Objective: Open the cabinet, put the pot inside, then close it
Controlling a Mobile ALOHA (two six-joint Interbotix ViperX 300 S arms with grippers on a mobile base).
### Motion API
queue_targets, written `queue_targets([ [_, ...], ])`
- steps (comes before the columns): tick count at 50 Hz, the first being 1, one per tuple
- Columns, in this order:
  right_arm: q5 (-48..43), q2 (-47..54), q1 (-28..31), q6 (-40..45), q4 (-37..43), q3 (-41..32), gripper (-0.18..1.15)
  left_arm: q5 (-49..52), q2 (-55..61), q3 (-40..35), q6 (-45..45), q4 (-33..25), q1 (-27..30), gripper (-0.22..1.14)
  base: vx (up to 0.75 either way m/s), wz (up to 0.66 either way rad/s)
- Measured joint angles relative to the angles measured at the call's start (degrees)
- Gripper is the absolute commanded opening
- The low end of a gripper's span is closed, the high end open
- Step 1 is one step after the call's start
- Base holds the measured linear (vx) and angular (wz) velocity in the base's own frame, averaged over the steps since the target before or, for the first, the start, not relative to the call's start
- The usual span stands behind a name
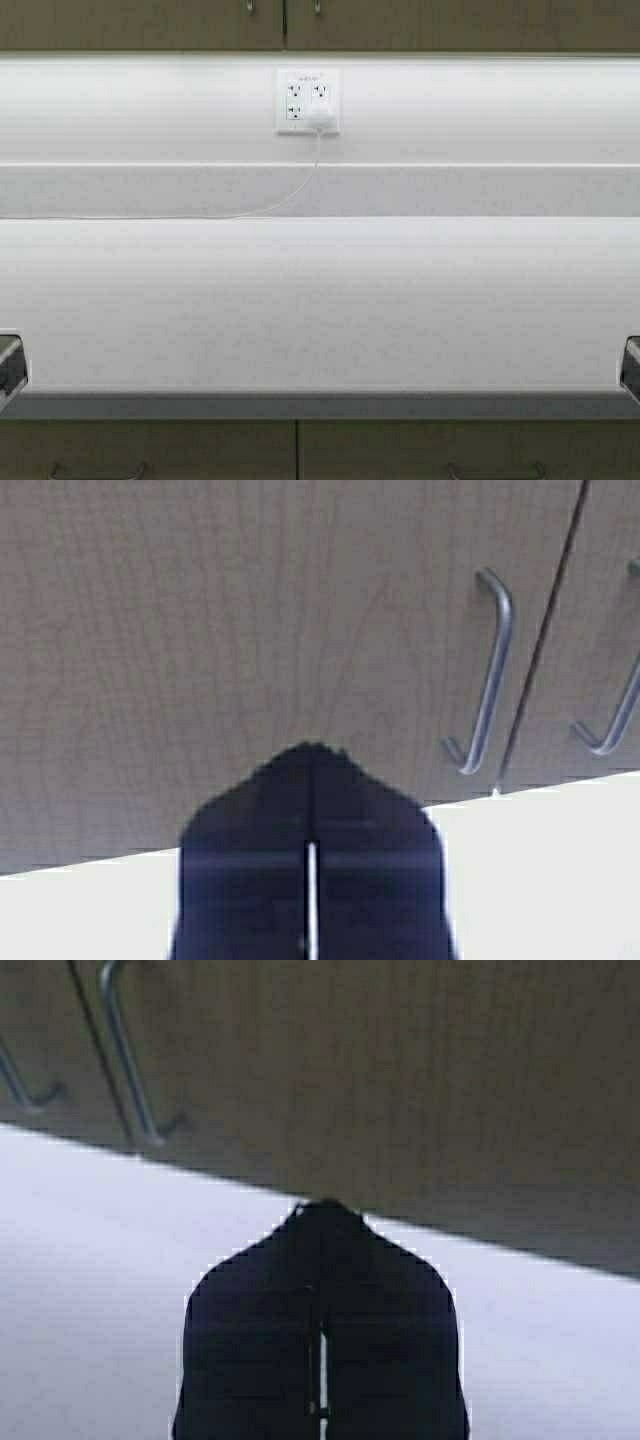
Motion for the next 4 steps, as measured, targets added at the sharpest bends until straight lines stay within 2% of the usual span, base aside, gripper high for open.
queue_targets([
  [4,0.0,-0.09,-0.09,0.0,0.0,0.09,0.08,0.0,0.0,0.09,0.0,0.0,0.0,0.03,0.0,0.0],
])
